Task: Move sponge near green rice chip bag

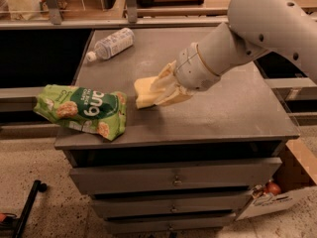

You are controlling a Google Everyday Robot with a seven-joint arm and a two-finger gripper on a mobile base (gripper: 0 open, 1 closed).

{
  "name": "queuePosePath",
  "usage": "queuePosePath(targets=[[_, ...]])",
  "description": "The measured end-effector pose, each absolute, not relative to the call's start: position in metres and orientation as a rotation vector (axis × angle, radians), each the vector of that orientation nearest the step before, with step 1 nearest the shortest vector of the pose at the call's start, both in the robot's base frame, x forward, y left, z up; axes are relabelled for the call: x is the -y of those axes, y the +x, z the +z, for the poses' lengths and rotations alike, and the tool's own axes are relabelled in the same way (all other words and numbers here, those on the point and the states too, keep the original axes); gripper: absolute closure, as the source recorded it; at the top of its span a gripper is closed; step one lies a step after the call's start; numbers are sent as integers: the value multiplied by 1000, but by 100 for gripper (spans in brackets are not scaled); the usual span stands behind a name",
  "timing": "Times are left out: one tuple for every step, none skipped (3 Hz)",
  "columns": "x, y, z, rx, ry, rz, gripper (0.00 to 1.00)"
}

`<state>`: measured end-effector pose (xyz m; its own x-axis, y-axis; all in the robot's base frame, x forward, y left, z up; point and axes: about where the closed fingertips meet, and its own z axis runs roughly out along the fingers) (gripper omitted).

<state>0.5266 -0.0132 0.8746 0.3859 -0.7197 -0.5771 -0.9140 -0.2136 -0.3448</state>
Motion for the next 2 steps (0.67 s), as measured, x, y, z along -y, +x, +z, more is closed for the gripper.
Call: queuePosePath(targets=[[12,526,874,-1395,-2005,389,12],[10,525,874,-1393,-2007,390,0]])
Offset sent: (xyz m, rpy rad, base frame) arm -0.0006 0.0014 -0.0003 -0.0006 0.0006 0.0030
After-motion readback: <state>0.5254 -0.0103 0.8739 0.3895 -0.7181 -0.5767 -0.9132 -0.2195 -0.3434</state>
